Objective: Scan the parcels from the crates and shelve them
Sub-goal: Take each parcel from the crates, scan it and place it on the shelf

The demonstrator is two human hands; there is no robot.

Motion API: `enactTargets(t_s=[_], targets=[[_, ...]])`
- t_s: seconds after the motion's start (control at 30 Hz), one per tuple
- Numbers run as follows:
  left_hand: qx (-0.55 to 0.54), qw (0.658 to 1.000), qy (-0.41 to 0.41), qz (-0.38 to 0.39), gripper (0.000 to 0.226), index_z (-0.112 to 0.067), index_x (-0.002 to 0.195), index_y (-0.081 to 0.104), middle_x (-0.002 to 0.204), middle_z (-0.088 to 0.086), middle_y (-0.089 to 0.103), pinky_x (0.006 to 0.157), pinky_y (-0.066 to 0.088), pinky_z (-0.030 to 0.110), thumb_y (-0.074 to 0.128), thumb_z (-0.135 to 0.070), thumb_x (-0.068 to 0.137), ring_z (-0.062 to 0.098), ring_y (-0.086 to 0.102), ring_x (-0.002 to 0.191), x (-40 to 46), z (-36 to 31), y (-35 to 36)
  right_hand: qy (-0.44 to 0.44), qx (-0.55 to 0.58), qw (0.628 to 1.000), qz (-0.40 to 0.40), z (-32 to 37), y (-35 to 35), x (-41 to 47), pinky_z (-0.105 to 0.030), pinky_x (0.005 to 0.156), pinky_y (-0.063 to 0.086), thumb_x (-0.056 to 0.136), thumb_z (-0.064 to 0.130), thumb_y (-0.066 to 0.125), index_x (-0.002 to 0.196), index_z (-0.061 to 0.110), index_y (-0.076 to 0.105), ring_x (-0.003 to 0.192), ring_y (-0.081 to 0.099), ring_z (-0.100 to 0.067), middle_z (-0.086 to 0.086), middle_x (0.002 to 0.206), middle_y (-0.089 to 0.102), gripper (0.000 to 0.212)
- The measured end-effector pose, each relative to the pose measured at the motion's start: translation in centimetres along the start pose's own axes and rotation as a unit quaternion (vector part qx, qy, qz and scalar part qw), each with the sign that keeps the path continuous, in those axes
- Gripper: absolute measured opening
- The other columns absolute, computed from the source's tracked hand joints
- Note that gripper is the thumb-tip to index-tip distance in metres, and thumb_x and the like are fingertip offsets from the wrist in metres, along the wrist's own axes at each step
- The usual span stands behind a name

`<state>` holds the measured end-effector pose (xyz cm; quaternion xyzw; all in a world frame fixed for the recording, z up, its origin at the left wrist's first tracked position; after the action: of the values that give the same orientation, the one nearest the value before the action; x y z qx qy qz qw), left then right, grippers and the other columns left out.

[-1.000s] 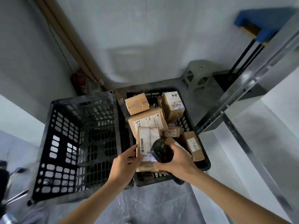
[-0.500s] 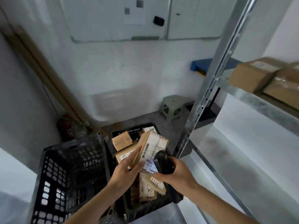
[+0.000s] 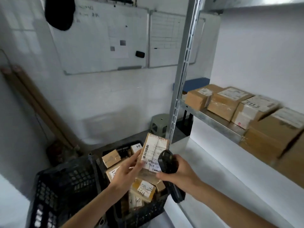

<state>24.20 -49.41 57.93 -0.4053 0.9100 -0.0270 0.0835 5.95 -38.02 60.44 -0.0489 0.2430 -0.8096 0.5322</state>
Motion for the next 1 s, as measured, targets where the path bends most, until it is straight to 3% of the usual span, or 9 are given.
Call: enactTargets(t_s=[0.13,0.3,0.47,0.6,0.7,0.83,1.0], targets=[[-0.013,1.000,-0.007,-0.016,0.035,-0.054,0.128,0.052,0.112,-0.012,0.073,0.089,0.059,0.038,0.060,-0.043,0.095,0.012,0.072,0.103,-2.5,-2.2,1.5,-0.012,0.022,1.000,-0.009,0.9,-2.0,-2.9,-0.013,0.081,0.052,0.071,0.023,0.094,0.109,0.036,0.060,0.096,0.066,0.007,0.022,0.103,0.071,0.053],[-0.016,0.998,-0.007,-0.064,0.047,-0.026,0.114,0.063,0.102,-0.008,0.077,0.096,0.057,0.043,0.065,-0.058,0.080,0.012,0.073,0.098,-5.4,-4.2,2.6,-0.011,0.035,0.999,-0.022,1.4,-2.9,-5.7,-0.031,0.098,0.056,0.067,0.031,0.095,0.123,0.030,0.061,0.110,0.066,-0.004,0.015,0.115,0.072,0.066],[0.021,0.999,0.017,-0.044,0.049,-0.041,0.124,0.063,0.108,-0.017,0.074,0.094,0.051,0.033,0.063,-0.062,0.079,0.006,0.068,0.106,-7.3,-5.9,3.0,-0.019,0.044,0.998,-0.038,2.1,-3.3,-7.8,-0.030,0.096,0.057,0.070,0.031,0.092,0.120,0.030,0.064,0.109,0.068,-0.004,0.016,0.112,0.074,0.057],[-0.014,0.999,0.010,-0.033,0.050,-0.044,0.132,0.058,0.108,-0.018,0.074,0.080,0.050,0.023,0.064,-0.056,0.084,0.000,0.069,0.098,-8.4,-7.0,2.8,-0.018,0.051,0.998,-0.037,3.3,-2.7,-9.3,-0.019,0.085,0.055,0.074,0.031,0.091,0.118,0.032,0.064,0.106,0.066,-0.002,0.017,0.110,0.073,0.052],[-0.044,0.998,-0.002,-0.037,0.044,-0.043,0.132,0.059,0.104,-0.016,0.075,0.077,0.049,0.024,0.063,-0.053,0.089,0.005,0.067,0.103,-9.0,-7.5,2.0,-0.024,0.044,0.998,-0.036,4.1,-2.4,-10.2,-0.019,0.086,0.054,0.071,0.035,0.093,0.120,0.032,0.062,0.107,0.066,-0.003,0.016,0.112,0.072,0.057],[-0.065,0.997,-0.002,-0.045,0.040,-0.038,0.123,0.067,0.103,-0.007,0.077,0.095,0.055,0.039,0.066,-0.052,0.085,0.016,0.069,0.107,-9.8,-8.0,0.3,-0.036,0.023,0.998,-0.036,5.3,-2.3,-10.9,-0.020,0.088,0.051,0.062,0.042,0.093,0.121,0.033,0.062,0.111,0.065,-0.005,0.016,0.115,0.070,0.067],[-0.073,0.997,0.009,-0.037,0.019,-0.037,0.115,0.067,0.098,-0.010,0.078,0.082,0.054,0.026,0.061,-0.036,0.096,0.008,0.072,0.095,-11.3,-9.1,-1.7,-0.060,0.031,0.993,-0.094,8.0,-2.5,-11.7,-0.014,0.079,0.046,0.074,0.032,0.092,0.121,0.036,0.063,0.108,0.063,-0.001,0.021,0.113,0.069,0.055]])
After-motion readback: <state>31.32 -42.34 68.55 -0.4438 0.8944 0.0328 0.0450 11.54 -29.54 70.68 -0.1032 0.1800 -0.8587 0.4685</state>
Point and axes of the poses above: each hand's wrist, its own x-axis towards the middle knuckle, its own y-axis out of the palm, z = x × y, the point moved 2 cm from there along x, towards the middle knuckle
